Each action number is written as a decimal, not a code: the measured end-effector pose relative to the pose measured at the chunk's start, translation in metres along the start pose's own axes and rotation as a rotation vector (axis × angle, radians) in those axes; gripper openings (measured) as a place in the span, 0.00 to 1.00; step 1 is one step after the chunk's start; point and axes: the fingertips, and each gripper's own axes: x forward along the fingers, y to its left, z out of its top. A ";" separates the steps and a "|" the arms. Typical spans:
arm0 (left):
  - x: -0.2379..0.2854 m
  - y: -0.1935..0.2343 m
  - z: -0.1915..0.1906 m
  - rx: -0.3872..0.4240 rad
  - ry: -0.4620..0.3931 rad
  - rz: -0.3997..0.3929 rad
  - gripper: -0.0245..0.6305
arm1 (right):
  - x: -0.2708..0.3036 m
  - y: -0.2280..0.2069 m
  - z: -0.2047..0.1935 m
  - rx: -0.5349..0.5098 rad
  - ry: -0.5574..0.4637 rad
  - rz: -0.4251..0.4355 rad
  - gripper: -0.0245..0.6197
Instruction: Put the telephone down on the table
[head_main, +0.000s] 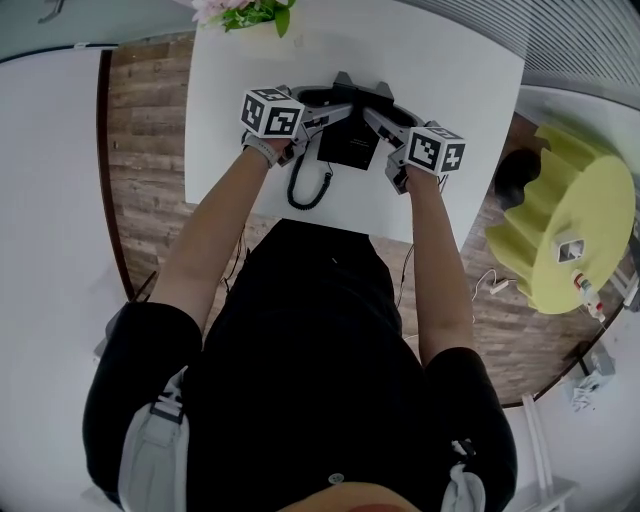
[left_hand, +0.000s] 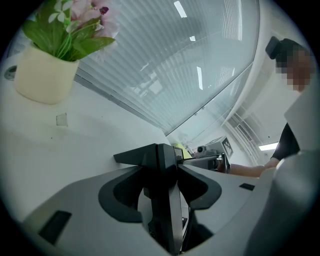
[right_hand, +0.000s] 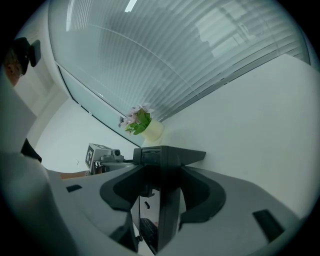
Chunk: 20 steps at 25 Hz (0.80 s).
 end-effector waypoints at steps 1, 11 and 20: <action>0.000 0.000 0.000 0.000 -0.007 -0.002 0.37 | -0.001 0.000 0.000 -0.002 -0.002 0.002 0.40; -0.030 -0.003 0.017 0.082 -0.085 0.131 0.42 | -0.033 0.008 0.013 -0.118 -0.087 -0.117 0.40; -0.079 -0.093 0.045 0.318 -0.198 0.142 0.42 | -0.076 0.093 0.030 -0.344 -0.265 -0.091 0.40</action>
